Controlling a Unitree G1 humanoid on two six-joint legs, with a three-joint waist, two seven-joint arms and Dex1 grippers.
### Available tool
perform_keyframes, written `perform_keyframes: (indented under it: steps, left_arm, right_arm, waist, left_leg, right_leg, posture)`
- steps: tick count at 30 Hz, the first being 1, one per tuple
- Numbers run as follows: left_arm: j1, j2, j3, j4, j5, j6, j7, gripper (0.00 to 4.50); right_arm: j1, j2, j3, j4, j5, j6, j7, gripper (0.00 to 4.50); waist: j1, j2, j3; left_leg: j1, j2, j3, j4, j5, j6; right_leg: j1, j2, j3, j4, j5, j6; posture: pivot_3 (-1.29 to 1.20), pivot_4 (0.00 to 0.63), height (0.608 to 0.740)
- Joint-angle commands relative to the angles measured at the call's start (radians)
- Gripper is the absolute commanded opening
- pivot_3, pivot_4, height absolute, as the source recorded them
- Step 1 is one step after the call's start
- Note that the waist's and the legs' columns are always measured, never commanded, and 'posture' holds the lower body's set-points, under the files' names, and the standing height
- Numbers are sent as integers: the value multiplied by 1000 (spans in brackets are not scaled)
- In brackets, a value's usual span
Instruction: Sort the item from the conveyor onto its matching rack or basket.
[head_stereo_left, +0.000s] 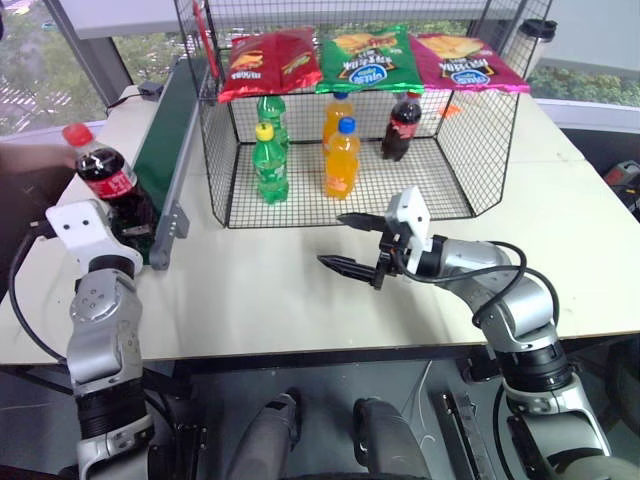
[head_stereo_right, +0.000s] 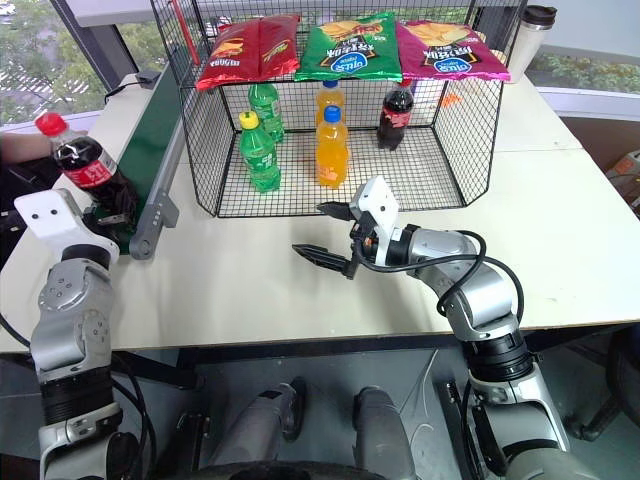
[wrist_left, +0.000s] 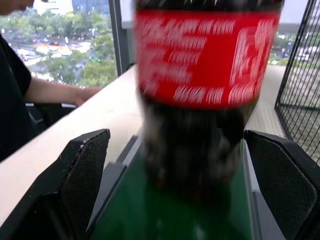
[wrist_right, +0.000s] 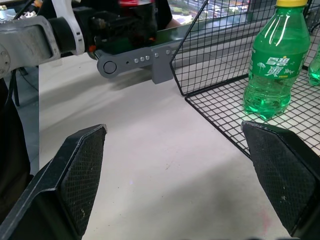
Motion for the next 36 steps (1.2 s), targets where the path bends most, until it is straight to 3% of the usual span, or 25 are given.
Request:
perform_keyframes:
  steps: [1,5,14,18,25,30,36]
  left_arm:
    - [-5,20,-6,-5,1,-38,-24,4255]
    - [0,6,0,-10,-30,-72,-53,2862]
    - [-134,77,14,19,-67,-58,-66,2850]
    - [-134,140,-118,-12,-148,26,-295,2850]
    - [-144,193,-350,-22,-158,61,-587,2850]
    - [-165,160,-521,32,-97,-7,-733,2850]
    - [-239,87,-607,78,-68,-56,-793,2850]
  right_arm:
    - [-12,-9,-9,-15,-1,-15,3,4493]
    - [-11,-11,-8,-16,-6,-13,-2,4500]
    - [-15,-24,-19,-39,5,15,2,4500]
    - [-47,-24,-48,-48,43,52,-5,4500]
    - [-79,-15,-87,-44,83,104,-53,4500]
    - [-91,-14,-111,-34,99,110,-72,4500]
    - [-102,-17,-129,-51,123,134,-92,4500]
  waist:
    - [0,0,0]
    - [2,0,0]
    - [1,-3,1]
    - [1,-3,1]
    - [15,-2,1]
    - [21,-2,1]
    - [15,-2,2]
  left_leg:
    - [0,0,0,0,0,0]
    - [0,0,0,0,0,0]
    - [-1,0,-1,0,0,0]
    - [-1,0,0,0,0,0]
    - [-1,0,-2,-1,0,0]
    - [-2,-1,-1,-1,0,0]
    - [-3,1,0,-3,0,0]
  right_leg:
    - [0,0,0,0,0,0]
    - [0,0,0,0,0,0]
    - [0,0,-1,0,0,0]
    - [0,0,-1,-1,0,0]
    - [0,0,-1,-1,0,0]
    - [0,0,-1,-5,0,-1]
    - [-2,-1,0,-4,0,0]
  posture:
    - [0,150,738]
    - [0,150,738]
    - [0,150,738]
    - [0,150,738]
    - [0,150,738]
    - [0,150,738]
    - [0,150,738]
